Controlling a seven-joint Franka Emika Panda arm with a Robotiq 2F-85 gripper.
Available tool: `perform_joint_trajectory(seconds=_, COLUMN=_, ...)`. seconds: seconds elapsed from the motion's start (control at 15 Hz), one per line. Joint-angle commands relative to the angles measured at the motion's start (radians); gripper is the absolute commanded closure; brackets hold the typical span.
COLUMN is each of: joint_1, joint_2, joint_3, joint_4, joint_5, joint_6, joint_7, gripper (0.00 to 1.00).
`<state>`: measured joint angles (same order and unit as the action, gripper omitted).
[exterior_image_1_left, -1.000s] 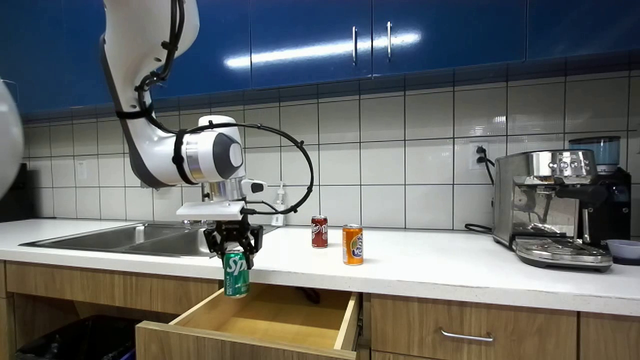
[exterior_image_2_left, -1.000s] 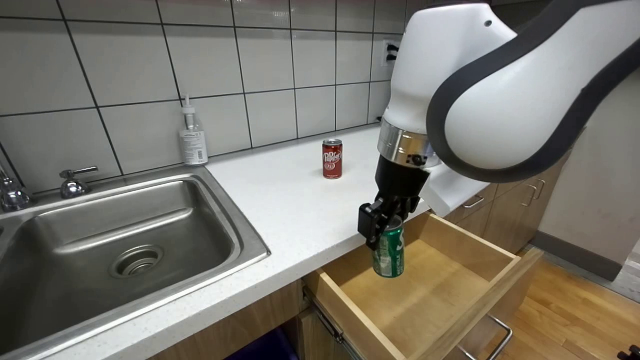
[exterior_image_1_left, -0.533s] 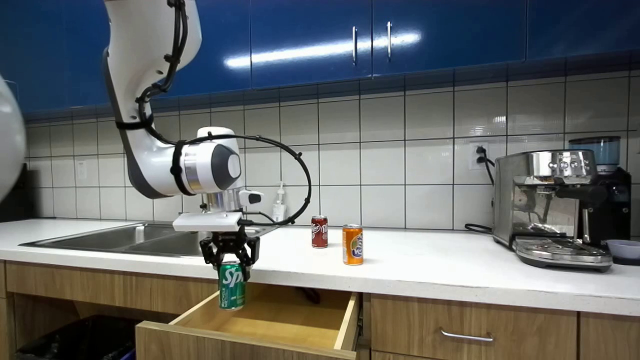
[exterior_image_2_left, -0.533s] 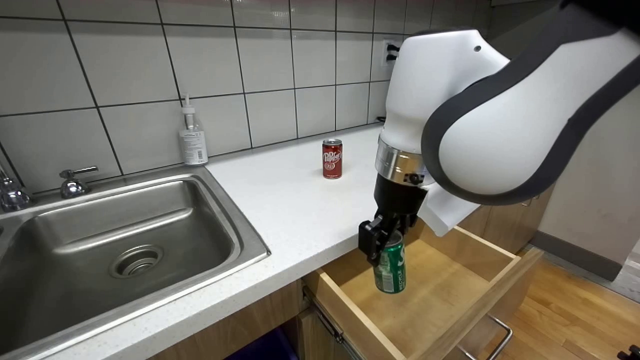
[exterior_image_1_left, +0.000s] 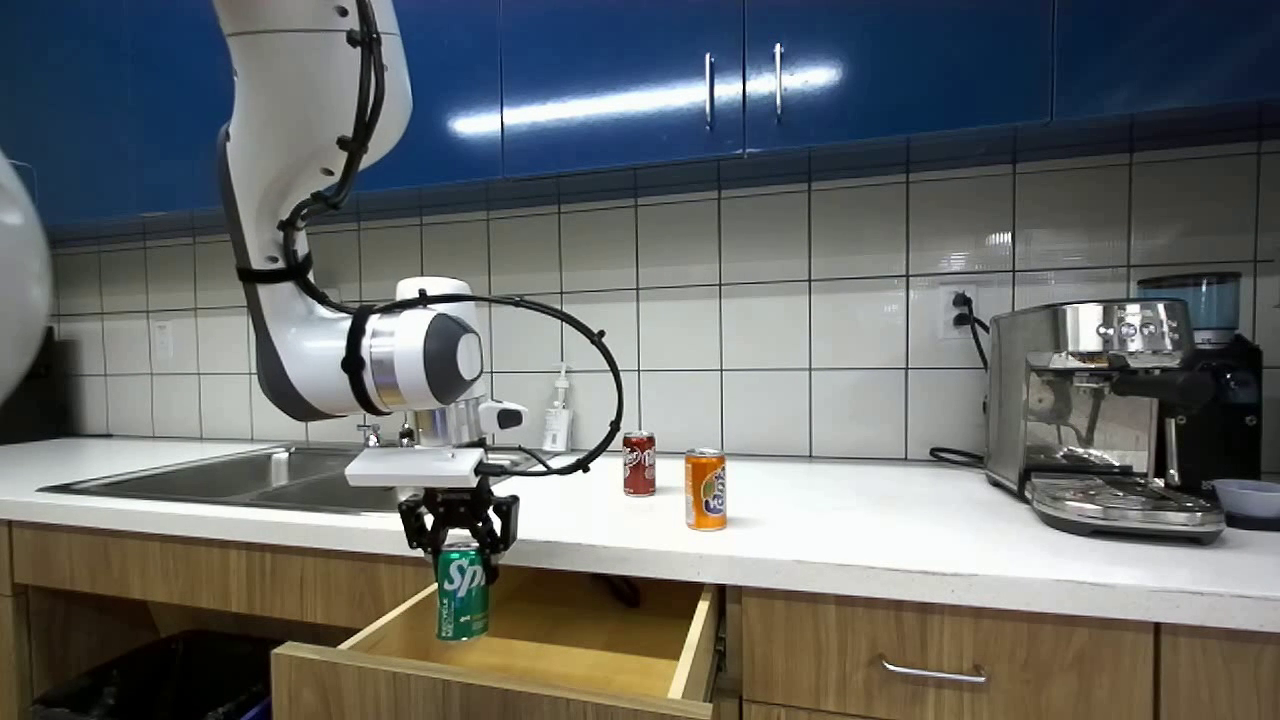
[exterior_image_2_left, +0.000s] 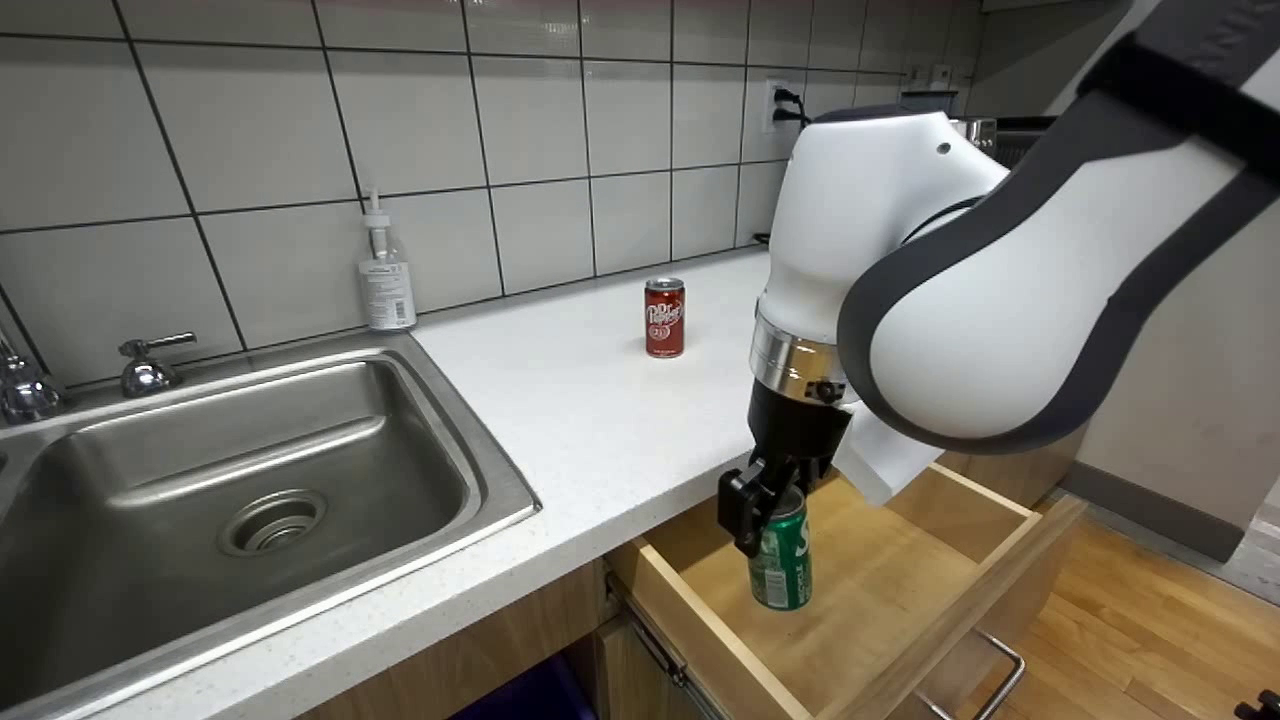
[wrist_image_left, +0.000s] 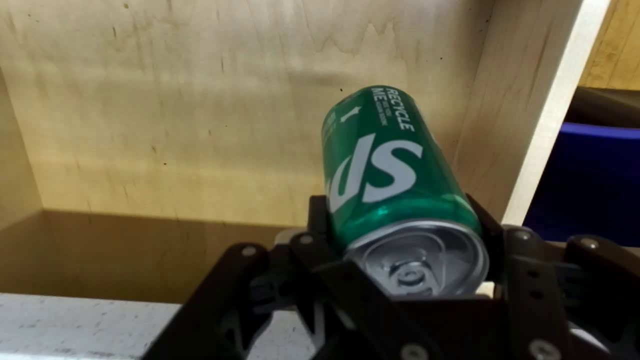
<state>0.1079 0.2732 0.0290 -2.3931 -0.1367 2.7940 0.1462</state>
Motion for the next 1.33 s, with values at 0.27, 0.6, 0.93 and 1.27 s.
perform_joint_trajectory(seconds=0.27, joint_1=0.023, joint_2=0.05, joint_3=-0.025, joint_4=0.005, joint_5=-0.014, joint_6=0.096, joint_7=-0.007, gripper=0.62)
perform_joint_trajectory(seconds=0.6, joint_1=0.036, joint_2=0.088, joint_3=-0.033, joint_4=0.007, joint_5=-0.003, joint_6=0.141, joint_7=-0.011, gripper=0.62)
perform_joint_trajectory(seconds=0.93, joint_1=0.061, joint_2=0.11, joint_3=-0.056, joint_4=0.004, joint_5=-0.007, joint_6=0.175, joint_7=-0.003, gripper=0.62)
perform_joint_trajectory(seconds=1.27, joint_1=0.112, joint_2=0.128, joint_3=-0.114, joint_4=0.004, joint_5=-0.021, joint_6=0.21, joint_7=0.013, gripper=0.62)
